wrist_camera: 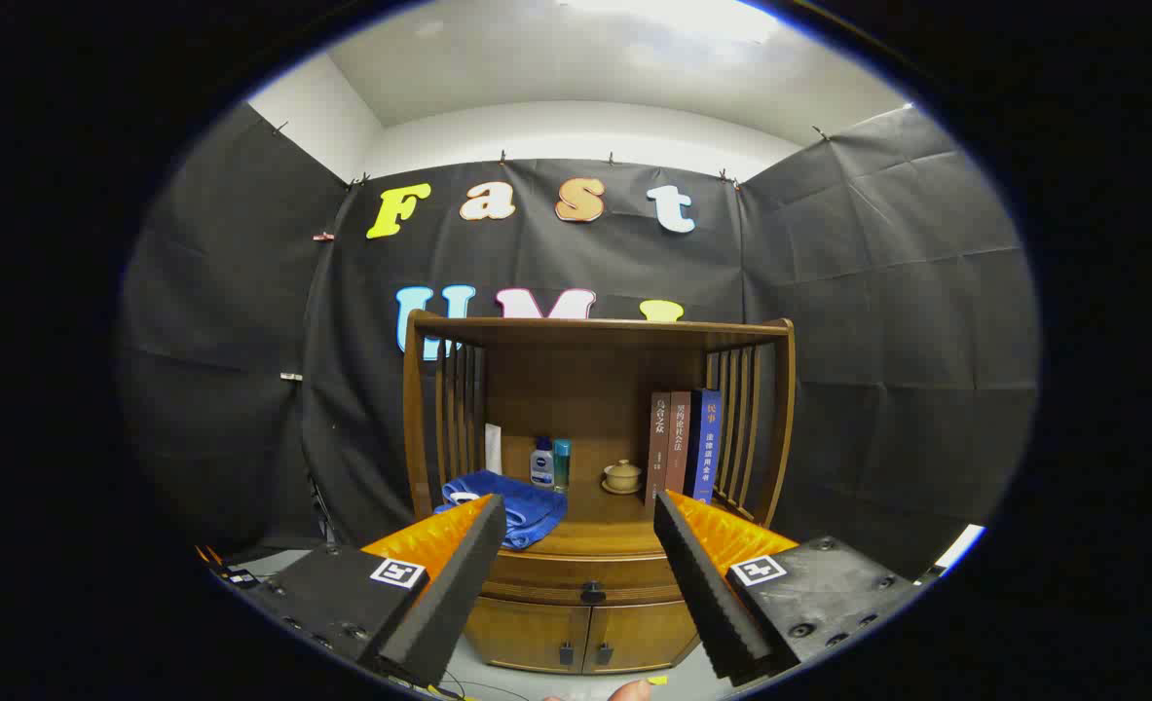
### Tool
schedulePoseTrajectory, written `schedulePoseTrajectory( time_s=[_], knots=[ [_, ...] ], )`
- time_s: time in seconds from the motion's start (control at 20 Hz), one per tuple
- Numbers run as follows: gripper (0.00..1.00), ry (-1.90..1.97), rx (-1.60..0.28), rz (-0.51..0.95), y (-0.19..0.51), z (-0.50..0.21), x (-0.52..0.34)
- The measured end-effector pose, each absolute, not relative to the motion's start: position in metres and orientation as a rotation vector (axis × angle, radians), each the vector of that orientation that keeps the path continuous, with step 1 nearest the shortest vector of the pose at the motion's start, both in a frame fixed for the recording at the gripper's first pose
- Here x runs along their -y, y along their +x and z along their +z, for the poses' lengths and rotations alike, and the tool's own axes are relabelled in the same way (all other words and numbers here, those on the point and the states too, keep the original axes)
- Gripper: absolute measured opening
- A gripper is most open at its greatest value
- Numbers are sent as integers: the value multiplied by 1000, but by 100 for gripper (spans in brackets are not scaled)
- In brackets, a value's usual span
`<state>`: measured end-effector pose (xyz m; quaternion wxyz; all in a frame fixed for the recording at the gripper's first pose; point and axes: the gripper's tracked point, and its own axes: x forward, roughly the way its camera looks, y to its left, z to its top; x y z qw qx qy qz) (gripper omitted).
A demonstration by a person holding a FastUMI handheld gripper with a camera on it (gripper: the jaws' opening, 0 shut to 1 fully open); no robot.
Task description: Pull open the drawer, take out the items inside it, and place them on the countertop above the cabinet.
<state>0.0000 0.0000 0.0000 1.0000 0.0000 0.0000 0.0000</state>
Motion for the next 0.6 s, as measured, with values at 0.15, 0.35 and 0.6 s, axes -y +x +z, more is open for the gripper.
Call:
schedulePoseTrajectory(
  time_s=[0.15,0.35,0.6],
  knots=[
    [98,-1,-3,1,-1,-1,0],
    [98,2,-3,7,-2,-1,-2],
    [98,-2,-1,4,-2,0,-1]
  ],
)
